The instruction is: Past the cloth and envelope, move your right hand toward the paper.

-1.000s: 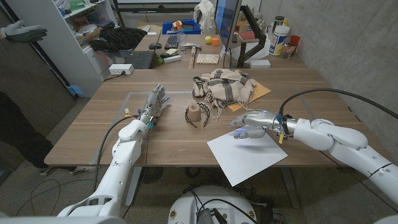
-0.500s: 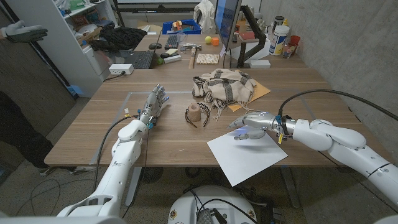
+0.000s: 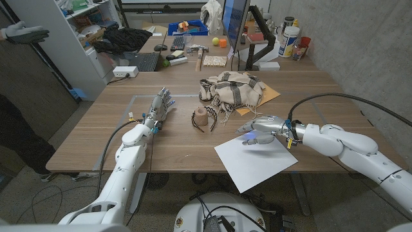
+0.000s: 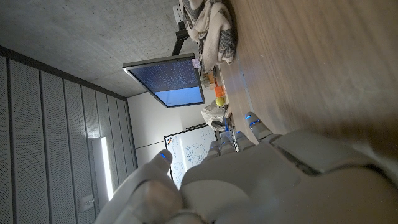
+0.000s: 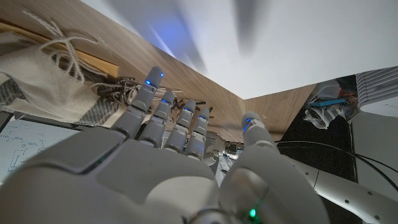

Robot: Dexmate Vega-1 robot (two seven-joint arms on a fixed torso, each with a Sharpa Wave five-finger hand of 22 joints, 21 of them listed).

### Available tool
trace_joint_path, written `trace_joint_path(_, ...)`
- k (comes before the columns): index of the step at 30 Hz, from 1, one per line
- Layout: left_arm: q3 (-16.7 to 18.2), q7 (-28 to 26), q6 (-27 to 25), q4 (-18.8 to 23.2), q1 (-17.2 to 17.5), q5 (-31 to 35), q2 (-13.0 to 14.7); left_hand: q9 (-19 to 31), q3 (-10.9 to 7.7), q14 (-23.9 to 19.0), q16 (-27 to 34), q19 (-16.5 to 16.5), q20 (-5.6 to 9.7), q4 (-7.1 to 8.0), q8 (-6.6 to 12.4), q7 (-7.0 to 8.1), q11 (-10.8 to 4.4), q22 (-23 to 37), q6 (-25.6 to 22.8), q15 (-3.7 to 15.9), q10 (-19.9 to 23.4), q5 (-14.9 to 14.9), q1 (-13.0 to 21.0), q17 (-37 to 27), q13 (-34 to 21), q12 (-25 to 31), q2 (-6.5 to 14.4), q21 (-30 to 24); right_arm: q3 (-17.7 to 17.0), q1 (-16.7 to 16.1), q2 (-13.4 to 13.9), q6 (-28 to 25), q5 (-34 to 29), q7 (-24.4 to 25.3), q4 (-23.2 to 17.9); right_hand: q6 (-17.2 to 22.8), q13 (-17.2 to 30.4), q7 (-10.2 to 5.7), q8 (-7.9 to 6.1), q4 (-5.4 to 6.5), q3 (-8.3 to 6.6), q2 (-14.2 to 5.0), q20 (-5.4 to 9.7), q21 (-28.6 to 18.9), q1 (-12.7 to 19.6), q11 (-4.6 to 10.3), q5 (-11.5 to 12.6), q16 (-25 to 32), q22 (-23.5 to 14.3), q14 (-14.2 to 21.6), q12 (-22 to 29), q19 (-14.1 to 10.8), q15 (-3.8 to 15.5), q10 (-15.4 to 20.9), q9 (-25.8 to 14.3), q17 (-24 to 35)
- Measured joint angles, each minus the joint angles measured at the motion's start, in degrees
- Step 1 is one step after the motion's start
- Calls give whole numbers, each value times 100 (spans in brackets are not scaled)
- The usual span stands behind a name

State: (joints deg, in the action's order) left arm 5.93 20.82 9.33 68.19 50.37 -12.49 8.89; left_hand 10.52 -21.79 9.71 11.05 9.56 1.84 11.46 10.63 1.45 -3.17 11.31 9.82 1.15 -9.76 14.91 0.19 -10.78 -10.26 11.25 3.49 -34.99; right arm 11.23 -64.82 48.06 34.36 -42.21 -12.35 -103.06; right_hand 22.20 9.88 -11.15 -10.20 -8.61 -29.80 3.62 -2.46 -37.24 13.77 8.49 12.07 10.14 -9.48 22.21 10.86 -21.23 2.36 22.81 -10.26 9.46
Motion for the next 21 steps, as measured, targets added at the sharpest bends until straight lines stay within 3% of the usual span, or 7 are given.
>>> trace_joint_path(10, 1, 4, -23, 58, 35, 4, 5, 0, 0, 0, 0, 0, 0, 0, 0, 0, 0, 0, 0, 0, 0, 0, 0, 0, 0, 0, 0, 0, 15, -15, 8, -24, -3, 2, 4, 0, 0, 0, 0, 0, 0, 0, -21, 21, 0, 0, 2, 0, 0, 0, 0, -21, 0, 0, 0, 0)
trace_joint_path(21, 37, -84, -148, 389, 243, 15, 30, 0, 0, 0, 0, 0, 0, 0, 0, 0, 0, 0, 0, 0, 0, 0, 0, 0, 0, 0, 0, 0, 97, 55, 16, 40, -50, 68, 117, 23, 0, -22, -43, 2, 33, 0, -20, 102, 0, 0, 2, 0, 0, 0, 0, -21, 0, 0, 0, 0)
